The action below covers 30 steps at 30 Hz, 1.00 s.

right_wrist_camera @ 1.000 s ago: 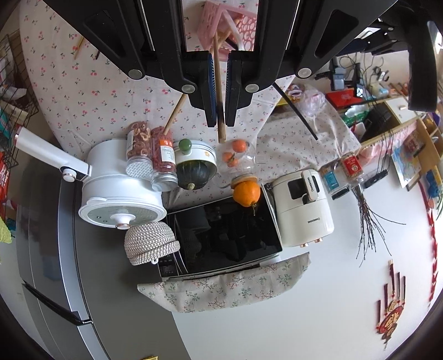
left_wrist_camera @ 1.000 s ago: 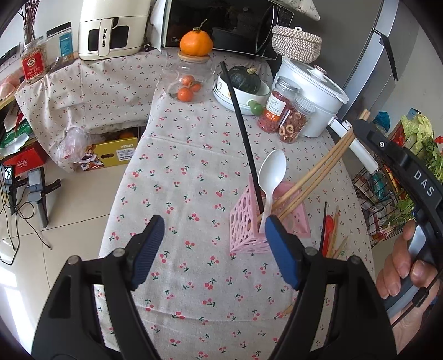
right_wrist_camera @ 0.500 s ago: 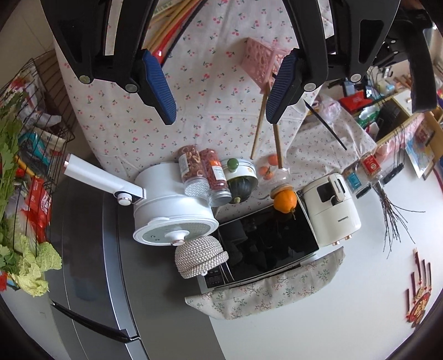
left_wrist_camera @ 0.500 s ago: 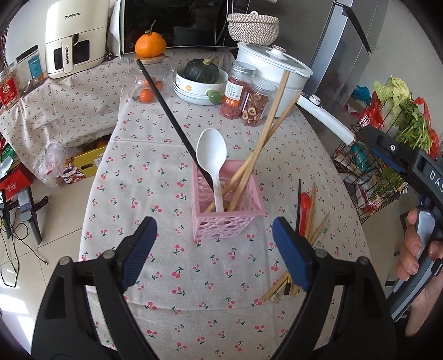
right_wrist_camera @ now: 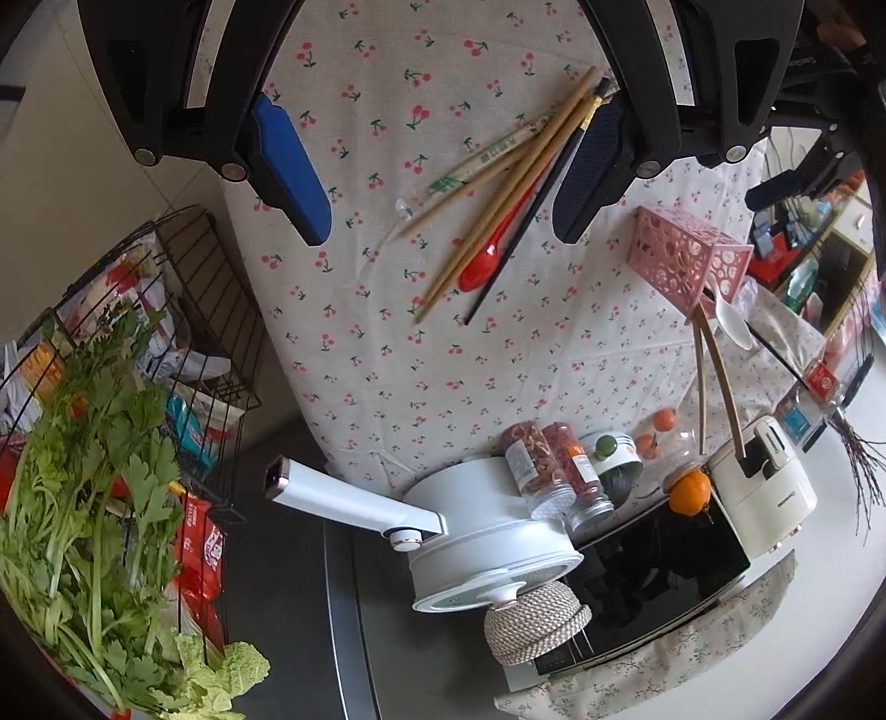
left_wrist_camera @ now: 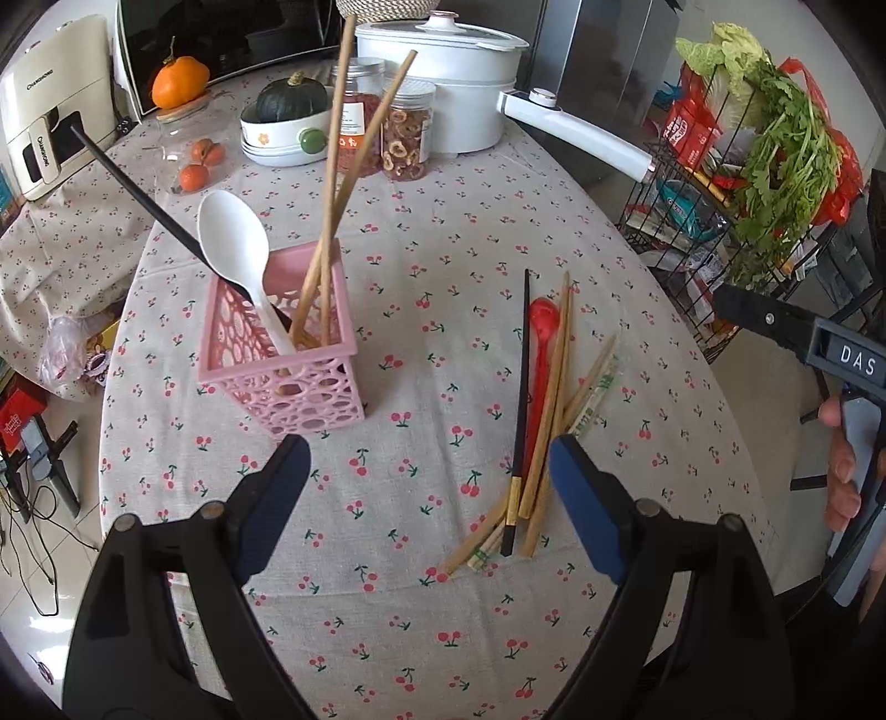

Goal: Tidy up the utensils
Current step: 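Move the left tool back toward the black chopstick and red spoon, then grasp the black chopstick with the left tool while the right tool grasps a wooden chopstick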

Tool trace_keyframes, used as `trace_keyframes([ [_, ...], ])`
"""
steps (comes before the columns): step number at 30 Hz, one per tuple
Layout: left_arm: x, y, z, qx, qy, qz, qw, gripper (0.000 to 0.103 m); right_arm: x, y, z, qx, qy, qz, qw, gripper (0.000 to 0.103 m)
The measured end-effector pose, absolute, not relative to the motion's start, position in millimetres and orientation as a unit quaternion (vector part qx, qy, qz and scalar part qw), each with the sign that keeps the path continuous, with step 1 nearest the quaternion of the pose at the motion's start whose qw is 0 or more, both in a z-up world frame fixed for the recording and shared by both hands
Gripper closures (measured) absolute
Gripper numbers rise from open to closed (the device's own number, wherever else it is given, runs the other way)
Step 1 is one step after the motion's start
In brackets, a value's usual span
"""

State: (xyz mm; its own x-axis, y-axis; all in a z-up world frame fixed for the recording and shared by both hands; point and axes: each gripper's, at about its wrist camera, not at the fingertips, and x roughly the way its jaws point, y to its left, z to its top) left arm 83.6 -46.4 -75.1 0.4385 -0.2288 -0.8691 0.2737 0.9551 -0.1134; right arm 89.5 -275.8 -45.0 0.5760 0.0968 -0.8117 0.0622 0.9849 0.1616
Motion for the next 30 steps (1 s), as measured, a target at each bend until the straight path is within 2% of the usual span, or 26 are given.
trace_keyframes([
  [10,107,-92,-91,0.045,0.548,-0.169,0.818,0.017,91,-306,-66,0.114,0.507,-0.022,0.854,0.019],
  [14,127,-116,-102,0.043,0.561,-0.170,0.809,0.036,95,-312,-71,0.129,0.518,-0.029,0.845,0.019],
  [16,139,-129,-110,0.043,0.566,-0.169,0.806,0.057,98,-316,-74,0.132,0.525,-0.033,0.840,0.019],
  [17,146,-134,-116,0.040,0.572,-0.165,0.803,0.061,99,-317,-76,0.131,0.527,-0.035,0.839,0.019],
  [19,161,-141,-129,0.029,0.587,-0.157,0.793,0.080,100,-320,-76,0.128,0.527,-0.039,0.839,0.019],
  [21,173,-146,-142,0.021,0.603,-0.150,0.784,0.087,100,-324,-75,0.126,0.524,-0.047,0.841,0.019],
  [23,180,-150,-149,0.020,0.608,-0.146,0.780,0.092,102,-328,-76,0.131,0.524,-0.052,0.840,0.019],
  [30,189,-161,-157,0.032,0.615,-0.151,0.773,0.092,109,-336,-79,0.170,0.530,-0.038,0.830,0.019],
])
